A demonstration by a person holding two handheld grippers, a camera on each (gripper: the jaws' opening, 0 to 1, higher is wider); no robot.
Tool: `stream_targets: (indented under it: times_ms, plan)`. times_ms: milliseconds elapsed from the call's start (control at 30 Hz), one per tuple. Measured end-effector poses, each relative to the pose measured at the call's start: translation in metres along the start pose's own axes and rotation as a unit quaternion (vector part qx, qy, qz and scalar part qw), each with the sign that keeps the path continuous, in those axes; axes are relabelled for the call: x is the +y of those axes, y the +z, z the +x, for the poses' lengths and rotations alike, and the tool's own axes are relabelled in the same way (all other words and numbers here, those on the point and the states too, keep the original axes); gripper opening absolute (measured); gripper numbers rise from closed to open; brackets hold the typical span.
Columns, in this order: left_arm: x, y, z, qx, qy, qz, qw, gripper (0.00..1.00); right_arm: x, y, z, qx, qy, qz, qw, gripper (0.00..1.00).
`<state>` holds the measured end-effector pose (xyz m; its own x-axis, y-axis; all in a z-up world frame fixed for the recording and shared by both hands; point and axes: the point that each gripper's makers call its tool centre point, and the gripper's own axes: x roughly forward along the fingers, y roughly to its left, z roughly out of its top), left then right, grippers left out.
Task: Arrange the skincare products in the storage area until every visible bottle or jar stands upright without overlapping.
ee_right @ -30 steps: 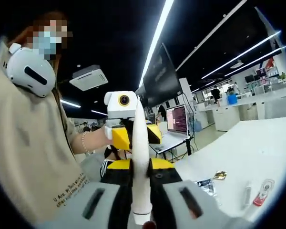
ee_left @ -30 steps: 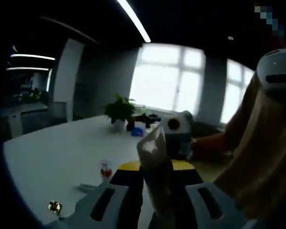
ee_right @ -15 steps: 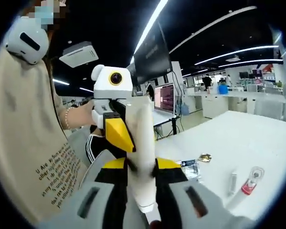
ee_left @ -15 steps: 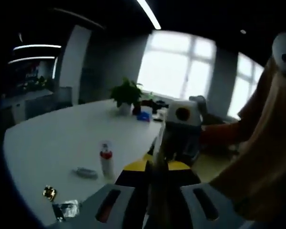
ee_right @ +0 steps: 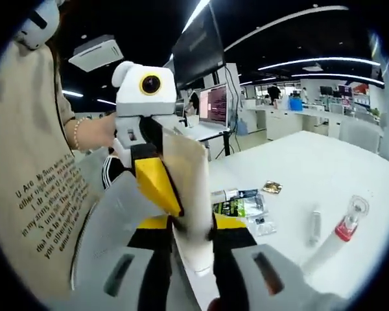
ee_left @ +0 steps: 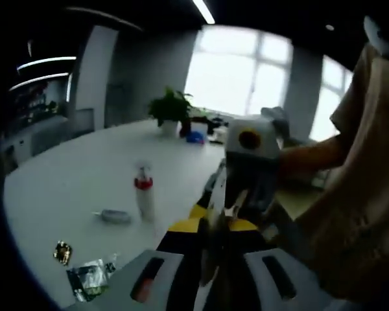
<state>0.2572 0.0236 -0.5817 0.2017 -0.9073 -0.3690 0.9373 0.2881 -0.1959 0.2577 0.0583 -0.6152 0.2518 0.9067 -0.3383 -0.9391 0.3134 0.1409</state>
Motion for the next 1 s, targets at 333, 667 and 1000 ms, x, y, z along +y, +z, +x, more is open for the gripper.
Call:
stream_targets:
  times_ms: [333, 667, 1000]
  plan:
    - [0.005, -0.034, 0.012, 0.022, 0.003, 0.021, 0.9995, 0.08, -0.006, -0.034, 0.012, 0.046, -0.027, -0.024, 0.9983, 0.23]
    - [0.008, -0.055, 0.018, 0.053, 0.003, 0.031, 0.9981, 0.09, -0.008, -0.053, 0.020, 0.075, -0.040, -0.044, 0.9954, 0.23]
    - [0.011, -0.063, 0.018, 0.056, 0.000, 0.029, 0.9980, 0.09, -0.008, -0.059, 0.022, 0.088, -0.041, -0.051, 0.9940, 0.24]
